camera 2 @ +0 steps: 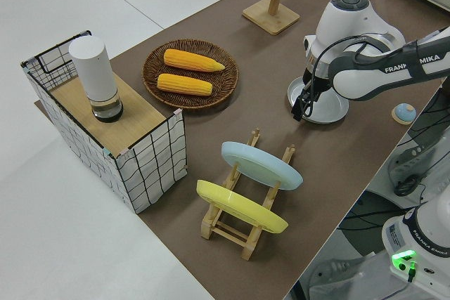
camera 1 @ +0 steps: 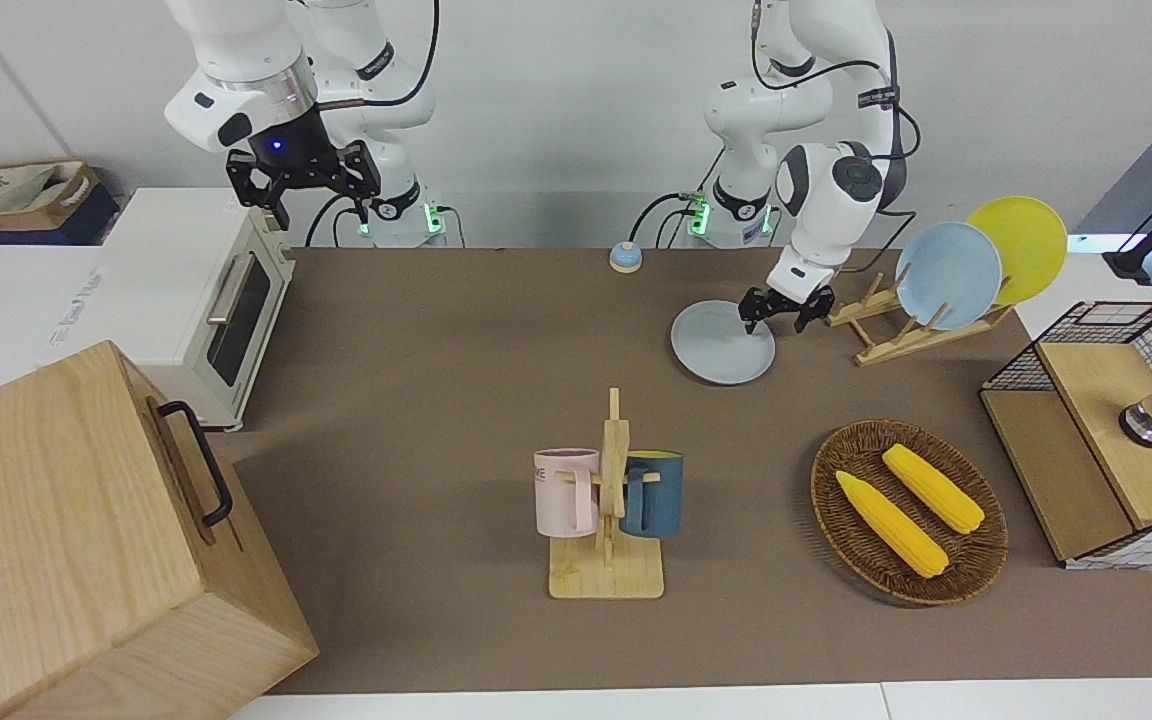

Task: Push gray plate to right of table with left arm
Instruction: 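Lower the left gripper against the gray plate's edge nearest it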

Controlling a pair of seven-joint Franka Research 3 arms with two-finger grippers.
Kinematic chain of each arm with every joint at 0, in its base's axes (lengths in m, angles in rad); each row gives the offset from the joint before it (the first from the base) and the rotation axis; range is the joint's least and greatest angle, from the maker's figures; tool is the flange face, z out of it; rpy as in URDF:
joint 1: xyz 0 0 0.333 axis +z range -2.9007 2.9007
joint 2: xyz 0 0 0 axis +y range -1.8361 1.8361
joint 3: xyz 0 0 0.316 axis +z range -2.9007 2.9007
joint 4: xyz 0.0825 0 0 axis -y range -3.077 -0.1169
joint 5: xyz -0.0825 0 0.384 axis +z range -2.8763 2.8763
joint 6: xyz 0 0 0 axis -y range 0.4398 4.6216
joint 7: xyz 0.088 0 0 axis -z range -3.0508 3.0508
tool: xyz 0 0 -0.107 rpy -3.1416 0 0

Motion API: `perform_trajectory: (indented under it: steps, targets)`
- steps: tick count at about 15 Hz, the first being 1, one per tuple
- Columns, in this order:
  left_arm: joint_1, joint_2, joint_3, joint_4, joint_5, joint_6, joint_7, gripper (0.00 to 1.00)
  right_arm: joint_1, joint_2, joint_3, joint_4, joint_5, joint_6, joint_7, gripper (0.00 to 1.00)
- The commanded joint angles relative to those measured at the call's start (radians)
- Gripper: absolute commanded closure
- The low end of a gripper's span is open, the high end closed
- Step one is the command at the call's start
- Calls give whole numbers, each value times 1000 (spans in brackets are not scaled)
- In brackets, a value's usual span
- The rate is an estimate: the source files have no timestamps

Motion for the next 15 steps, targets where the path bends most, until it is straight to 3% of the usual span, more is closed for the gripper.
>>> perform_trajectory:
  steps: [1, 4, 5, 8, 10, 11, 15]
  targets:
    - [-19, 23, 11, -24, -20, 66, 16, 15, -11, -8, 4, -1, 8, -12, -3, 17]
    - [-19, 26, 11, -28, -20, 74, 16, 65, -11, -8, 6, -1, 8, -12, -3, 17]
    - [-19, 28, 11, -28, -20, 75, 16, 161, -11, -8, 6, 1, 8, -12, -3, 17]
    - [-19, 31, 10, -28, -20, 75, 15, 731, -11, -8, 6, 1, 8, -12, -1, 17]
    - [-18, 31, 10, -28, -20, 75, 15, 928, -11, -8, 6, -1, 8, -12, -3, 17]
    - [-19, 31, 10, -28, -20, 75, 15, 987, -11, -8, 6, 1, 8, -12, -3, 17]
    - [-19, 41, 5, -28, -20, 94, 10, 1000, -11, -8, 4, 1, 8, -12, -3, 17]
